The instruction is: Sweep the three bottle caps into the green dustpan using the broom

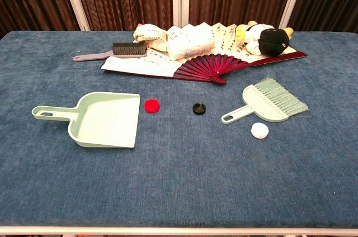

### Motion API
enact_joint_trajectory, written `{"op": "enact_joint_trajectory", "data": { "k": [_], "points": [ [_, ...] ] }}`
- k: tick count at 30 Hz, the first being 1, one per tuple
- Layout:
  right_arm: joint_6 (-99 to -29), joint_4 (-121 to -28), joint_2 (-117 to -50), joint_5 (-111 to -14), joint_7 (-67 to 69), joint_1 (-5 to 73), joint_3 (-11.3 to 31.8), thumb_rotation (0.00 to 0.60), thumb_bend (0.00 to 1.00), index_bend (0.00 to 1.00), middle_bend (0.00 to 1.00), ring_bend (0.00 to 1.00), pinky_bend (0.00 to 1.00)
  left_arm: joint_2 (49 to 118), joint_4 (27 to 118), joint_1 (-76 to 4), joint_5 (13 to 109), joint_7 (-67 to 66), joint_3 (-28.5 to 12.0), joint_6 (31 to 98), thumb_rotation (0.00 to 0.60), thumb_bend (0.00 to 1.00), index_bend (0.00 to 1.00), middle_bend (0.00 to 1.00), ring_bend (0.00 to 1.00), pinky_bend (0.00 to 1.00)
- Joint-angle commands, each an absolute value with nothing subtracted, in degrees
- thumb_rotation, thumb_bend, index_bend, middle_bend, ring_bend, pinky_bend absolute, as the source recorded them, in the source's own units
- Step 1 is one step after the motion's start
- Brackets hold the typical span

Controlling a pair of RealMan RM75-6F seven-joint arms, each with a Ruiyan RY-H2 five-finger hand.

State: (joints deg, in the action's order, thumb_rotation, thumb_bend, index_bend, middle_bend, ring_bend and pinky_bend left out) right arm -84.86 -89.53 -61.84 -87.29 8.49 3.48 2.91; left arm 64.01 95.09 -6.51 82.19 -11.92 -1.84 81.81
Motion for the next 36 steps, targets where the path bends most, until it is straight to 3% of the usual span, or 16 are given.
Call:
{"op": "enact_joint_trajectory", "data": {
  "k": [1,11,16,19,23,26,36],
  "points": [
    [-84.32,-89.34,-61.95,-87.44,8.79,3.77,2.75,0.6,0.16,0.07,0.22,0.0,0.11,64.23,95.14,-6.57,81.93,-12.01,-1.87,81.6,0.6,0.09,0.13,0.05,0.01,0.01],
    [-80.92,-89.66,-61.05,-91.84,8.92,7.43,2.18,0.6,0.16,0.07,0.22,0.0,0.11,64.46,95.12,-6.29,81.64,-11.65,-2.0,82.02,0.6,0.09,0.13,0.05,0.01,0.01],
    [-73.63,-91.22,-60.35,-97.48,3.91,14.38,2.06,0.6,0.15,0.13,0.24,0.0,0.11,64.66,94.92,-6.28,81.87,-11.67,-1.84,81.96,0.6,0.09,0.13,0.05,0.01,0.01],
    [-67.0,-91.71,-61.36,-99.87,-0.31,19.9,2.54,0.6,0.08,0.22,0.26,0.0,0.11,64.71,94.85,-6.32,81.71,-11.58,-1.86,81.78,0.6,0.09,0.13,0.05,0.01,0.01],
    [-57.85,-90.19,-66.15,-100.74,-4.51,27.06,3.37,0.6,0.03,0.32,0.27,0.03,0.14,64.63,94.81,-6.52,81.88,-11.62,-1.83,81.5,0.6,0.09,0.13,0.05,0.01,0.01],
    [-52.6,-87.08,-71.02,-99.49,-7.0,30.98,4.07,0.6,0.07,0.34,0.27,0.03,0.14,64.47,94.7,-6.74,82.17,-11.51,-1.88,81.37,0.6,0.09,0.13,0.05,0.01,0.01],
    [-49.16,-73.97,-86.15,-98.02,-11.53,37.73,5.1,0.6,0.18,0.41,0.3,0.05,0.16,64.38,94.03,-7.05,81.62,-10.52,-2.08,80.63,0.6,0.09,0.13,0.05,0.01,0.01]
  ]
}}
